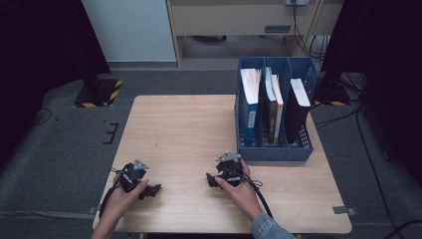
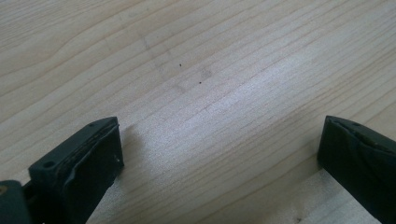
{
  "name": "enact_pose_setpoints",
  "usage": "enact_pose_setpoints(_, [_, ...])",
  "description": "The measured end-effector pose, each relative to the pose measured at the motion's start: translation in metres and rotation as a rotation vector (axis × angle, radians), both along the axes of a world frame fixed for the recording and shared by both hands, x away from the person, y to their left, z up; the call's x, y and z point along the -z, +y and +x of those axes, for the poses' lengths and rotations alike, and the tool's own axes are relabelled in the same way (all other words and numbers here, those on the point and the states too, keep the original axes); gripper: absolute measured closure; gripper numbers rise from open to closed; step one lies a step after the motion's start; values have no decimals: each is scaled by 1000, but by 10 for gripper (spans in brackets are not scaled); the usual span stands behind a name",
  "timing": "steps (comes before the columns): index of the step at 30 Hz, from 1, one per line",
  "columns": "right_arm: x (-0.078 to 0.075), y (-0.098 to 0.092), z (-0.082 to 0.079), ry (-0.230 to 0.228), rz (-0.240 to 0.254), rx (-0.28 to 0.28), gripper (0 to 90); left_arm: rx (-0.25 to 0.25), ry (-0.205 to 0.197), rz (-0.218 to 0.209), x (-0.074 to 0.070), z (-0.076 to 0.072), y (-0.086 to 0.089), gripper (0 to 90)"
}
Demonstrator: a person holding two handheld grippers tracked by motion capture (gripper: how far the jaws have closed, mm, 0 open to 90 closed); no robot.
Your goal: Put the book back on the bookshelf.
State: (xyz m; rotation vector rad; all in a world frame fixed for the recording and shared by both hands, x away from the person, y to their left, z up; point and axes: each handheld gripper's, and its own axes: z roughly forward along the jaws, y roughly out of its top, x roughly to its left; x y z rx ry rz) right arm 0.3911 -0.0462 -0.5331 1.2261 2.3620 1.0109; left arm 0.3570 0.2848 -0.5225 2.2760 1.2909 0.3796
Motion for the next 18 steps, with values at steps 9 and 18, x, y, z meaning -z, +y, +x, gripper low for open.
enact_pose_setpoints(9, [6,2,2,-46,-27,32,85,1,2,1,0,0,0,0])
enact_pose_setpoints(18, [6,2,-2,-36,-33,63,49,4,3,2,0,1,0,0])
